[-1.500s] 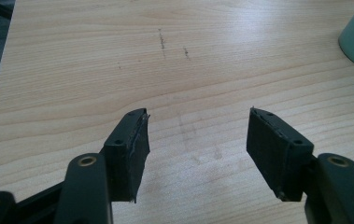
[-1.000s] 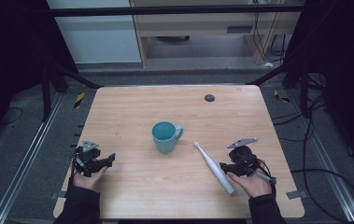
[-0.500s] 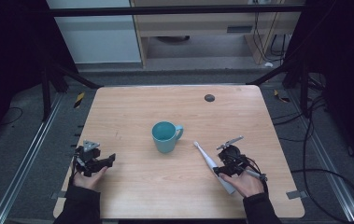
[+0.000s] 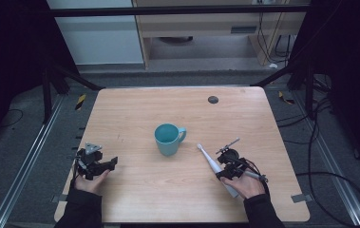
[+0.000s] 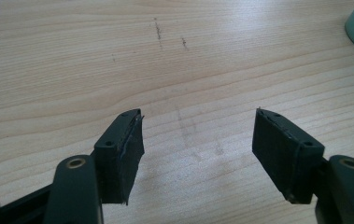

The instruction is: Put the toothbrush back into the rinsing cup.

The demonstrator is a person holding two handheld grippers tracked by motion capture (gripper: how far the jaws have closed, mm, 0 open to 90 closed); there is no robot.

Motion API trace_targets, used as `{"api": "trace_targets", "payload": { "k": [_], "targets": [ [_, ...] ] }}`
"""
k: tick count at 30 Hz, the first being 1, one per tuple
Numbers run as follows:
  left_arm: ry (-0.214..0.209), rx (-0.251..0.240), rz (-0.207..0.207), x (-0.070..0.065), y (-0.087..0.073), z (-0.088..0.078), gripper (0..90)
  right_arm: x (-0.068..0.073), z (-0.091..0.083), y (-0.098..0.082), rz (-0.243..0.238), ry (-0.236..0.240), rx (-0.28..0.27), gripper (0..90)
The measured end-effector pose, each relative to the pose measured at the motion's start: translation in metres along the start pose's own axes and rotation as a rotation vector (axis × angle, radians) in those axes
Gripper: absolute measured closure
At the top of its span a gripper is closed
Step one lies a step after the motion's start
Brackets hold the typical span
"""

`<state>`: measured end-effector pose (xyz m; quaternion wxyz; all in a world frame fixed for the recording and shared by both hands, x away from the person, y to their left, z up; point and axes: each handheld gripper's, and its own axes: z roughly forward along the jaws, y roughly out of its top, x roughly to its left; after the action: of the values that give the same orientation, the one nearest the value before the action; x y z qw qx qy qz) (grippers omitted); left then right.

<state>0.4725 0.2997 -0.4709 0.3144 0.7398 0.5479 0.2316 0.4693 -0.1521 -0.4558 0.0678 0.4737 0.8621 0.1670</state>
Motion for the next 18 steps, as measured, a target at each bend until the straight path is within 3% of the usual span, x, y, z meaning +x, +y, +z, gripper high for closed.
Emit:
{"api": "trace_targets", "payload": {
  "k": [18],
  "targets": [
    [-0.004,0.011,0.0,0.001,0.0,0.001,33.4,0.002,0.014,0.002,-0.027,-0.001,0.082,64.4]
  ]
}}
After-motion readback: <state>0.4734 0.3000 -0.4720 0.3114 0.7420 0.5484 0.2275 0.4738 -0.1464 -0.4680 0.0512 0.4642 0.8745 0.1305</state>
